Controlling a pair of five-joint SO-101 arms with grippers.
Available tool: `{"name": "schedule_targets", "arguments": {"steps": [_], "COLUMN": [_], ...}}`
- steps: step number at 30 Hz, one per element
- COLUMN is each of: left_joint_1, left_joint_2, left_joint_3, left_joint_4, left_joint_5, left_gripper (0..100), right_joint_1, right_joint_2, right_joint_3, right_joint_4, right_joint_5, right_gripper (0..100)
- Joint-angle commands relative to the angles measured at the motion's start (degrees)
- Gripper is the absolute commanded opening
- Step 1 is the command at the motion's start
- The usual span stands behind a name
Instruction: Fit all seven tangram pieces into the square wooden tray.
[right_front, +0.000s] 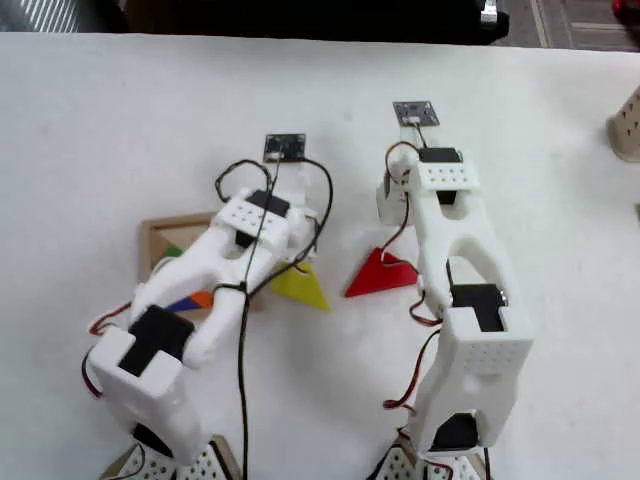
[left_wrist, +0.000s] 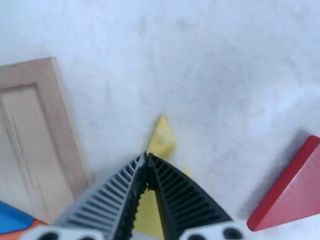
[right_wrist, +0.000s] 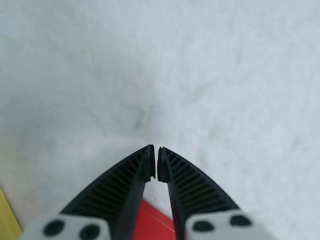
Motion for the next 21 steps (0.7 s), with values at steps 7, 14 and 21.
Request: {"name": "schedule_targets", "arguments": {"steps": [7,14,21], "left_joint_1": [-1.9,-0.5,-0.5], "left_joint_2": [-11.6,-20.2,-16.6], "left_joint_3": [6.2,17.5,18.4], "left_joint_4": [1.2,-5.8,-5.9], "left_joint_5": [-5.1,-3.0,-1.4], "left_gripper": [3,27,40], "right_joint_1": [-0.4,0.3,0.7], "right_joint_2": [-2.6,-3.1,-7.4], "right_joint_3": [-1.9,-2.4,-1.7], "right_joint_4": [-0.4,4.1,11.8], "right_joint_5": [0.7,0.7,0.2], "right_gripper": [1.8,1.8,1.8]}}
